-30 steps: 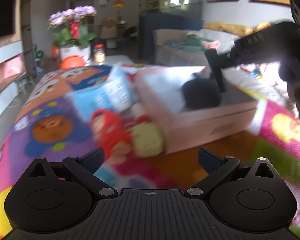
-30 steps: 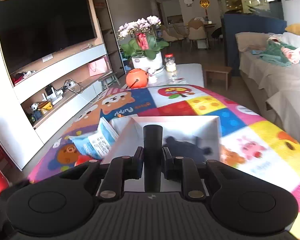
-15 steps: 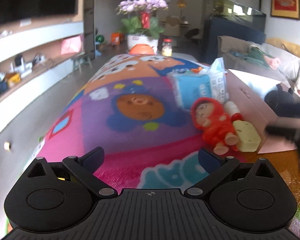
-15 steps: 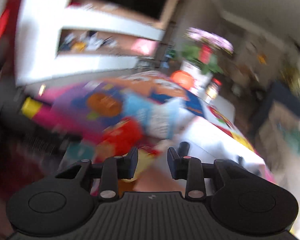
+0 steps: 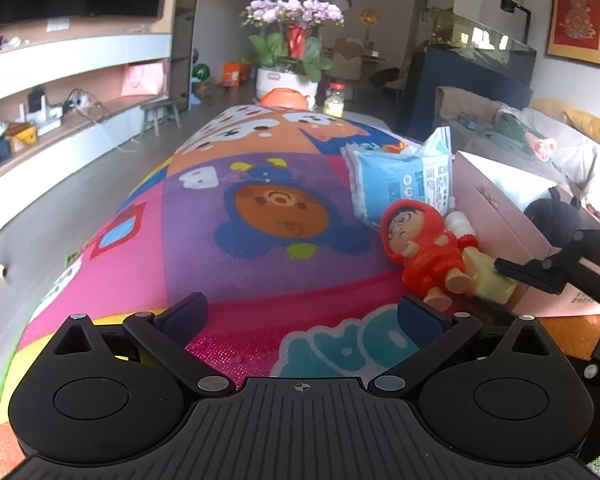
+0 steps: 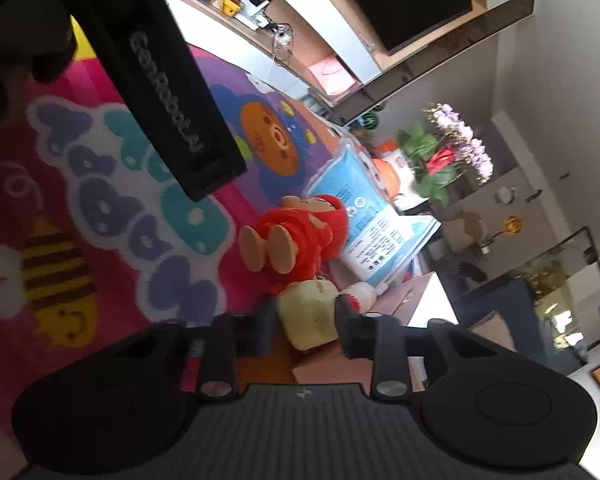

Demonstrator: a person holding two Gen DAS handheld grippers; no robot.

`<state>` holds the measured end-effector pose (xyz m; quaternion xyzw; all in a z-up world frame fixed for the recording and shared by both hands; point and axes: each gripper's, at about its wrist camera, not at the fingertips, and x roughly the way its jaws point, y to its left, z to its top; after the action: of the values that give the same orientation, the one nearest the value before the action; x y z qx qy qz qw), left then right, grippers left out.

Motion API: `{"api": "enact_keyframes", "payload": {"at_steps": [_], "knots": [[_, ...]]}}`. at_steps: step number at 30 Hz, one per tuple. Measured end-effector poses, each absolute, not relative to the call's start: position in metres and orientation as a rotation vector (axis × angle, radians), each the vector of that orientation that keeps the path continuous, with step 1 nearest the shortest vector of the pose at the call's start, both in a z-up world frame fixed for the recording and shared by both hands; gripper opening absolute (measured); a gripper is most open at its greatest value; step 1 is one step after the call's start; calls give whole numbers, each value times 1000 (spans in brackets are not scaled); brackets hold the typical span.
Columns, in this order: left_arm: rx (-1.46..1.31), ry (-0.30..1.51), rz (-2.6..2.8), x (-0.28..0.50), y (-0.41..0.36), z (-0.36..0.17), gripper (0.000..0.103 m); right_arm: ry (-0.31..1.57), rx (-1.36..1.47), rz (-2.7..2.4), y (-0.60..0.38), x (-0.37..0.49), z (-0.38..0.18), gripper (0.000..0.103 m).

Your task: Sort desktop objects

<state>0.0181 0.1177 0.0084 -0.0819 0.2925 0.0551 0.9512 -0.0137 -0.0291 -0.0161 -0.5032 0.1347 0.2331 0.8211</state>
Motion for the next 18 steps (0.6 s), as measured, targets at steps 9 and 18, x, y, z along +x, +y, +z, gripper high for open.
{"api": "enact_keyframes", "payload": {"at_steps": [9,18], "knots": [[-153,592,127,17,115,9,103,428,-611,567,-90,-49,63,18],[-75,586,145,16,103,12,103,684,-27,328,-234,-19,55,24]]}}
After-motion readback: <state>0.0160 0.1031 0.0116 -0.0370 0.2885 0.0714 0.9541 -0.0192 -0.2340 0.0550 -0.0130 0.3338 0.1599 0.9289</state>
